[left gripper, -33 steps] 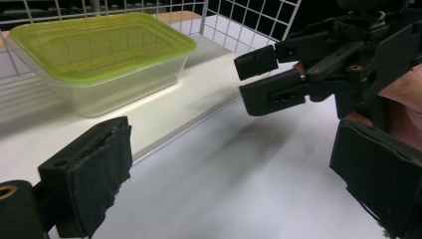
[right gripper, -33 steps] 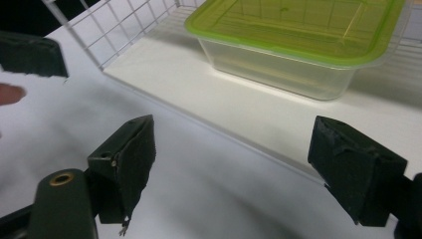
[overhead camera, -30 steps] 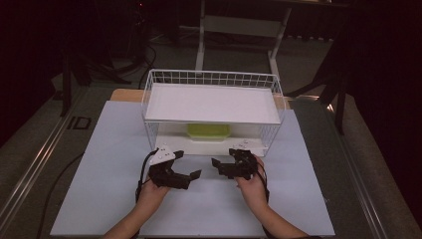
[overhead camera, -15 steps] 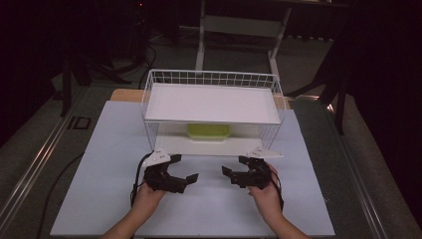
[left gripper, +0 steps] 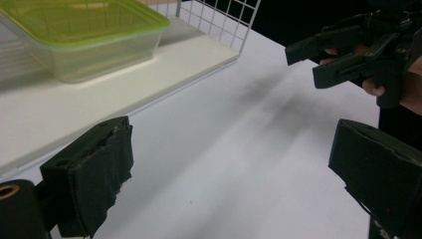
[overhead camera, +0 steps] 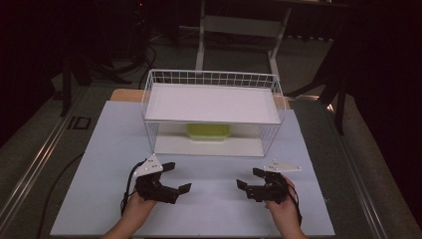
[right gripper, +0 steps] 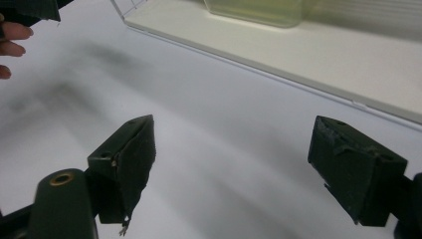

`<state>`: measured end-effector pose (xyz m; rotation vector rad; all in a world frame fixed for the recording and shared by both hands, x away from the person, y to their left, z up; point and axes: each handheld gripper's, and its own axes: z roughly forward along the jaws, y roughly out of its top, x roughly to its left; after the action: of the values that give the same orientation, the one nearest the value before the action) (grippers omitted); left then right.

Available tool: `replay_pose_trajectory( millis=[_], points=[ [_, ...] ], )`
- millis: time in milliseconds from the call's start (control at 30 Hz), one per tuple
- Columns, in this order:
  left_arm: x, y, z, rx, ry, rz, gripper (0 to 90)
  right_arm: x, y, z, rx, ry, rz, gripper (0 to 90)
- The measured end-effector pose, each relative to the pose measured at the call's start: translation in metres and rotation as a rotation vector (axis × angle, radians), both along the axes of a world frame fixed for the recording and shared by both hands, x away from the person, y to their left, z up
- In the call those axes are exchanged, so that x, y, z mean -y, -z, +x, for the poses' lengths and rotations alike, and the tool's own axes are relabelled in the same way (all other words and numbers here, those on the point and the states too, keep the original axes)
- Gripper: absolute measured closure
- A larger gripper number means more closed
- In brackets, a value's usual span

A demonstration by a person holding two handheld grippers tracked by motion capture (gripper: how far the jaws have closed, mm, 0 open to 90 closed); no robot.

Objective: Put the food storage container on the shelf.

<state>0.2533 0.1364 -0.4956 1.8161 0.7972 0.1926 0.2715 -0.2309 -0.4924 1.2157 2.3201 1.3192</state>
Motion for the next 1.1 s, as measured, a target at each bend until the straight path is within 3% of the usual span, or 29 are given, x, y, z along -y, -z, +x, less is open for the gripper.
replay_pose_trajectory(
  millis=[267, 500, 800, 1100],
  points=[
    [-0.012, 0.006, -0.011, -0.015, -0.012, -0.002, 4.5, 0.018, 0.000, -0.011, -0.008, 0.000, -0.008, 18.7],
    [-0.025, 0.008, -0.021, -0.006, -0.032, -0.010, 4.5, 0.028, -0.002, -0.018, -0.002, 0.010, 0.027, 18.6],
    [-0.027, 0.016, -0.024, -0.017, -0.034, -0.029, 4.5, 0.035, 0.003, -0.023, 0.007, 0.012, 0.030, 18.7],
    [-0.021, 0.019, -0.024, 0.018, 0.001, -0.003, 4.5, 0.038, 0.014, -0.016, 0.053, -0.030, -0.028, 18.6]
  ],
)
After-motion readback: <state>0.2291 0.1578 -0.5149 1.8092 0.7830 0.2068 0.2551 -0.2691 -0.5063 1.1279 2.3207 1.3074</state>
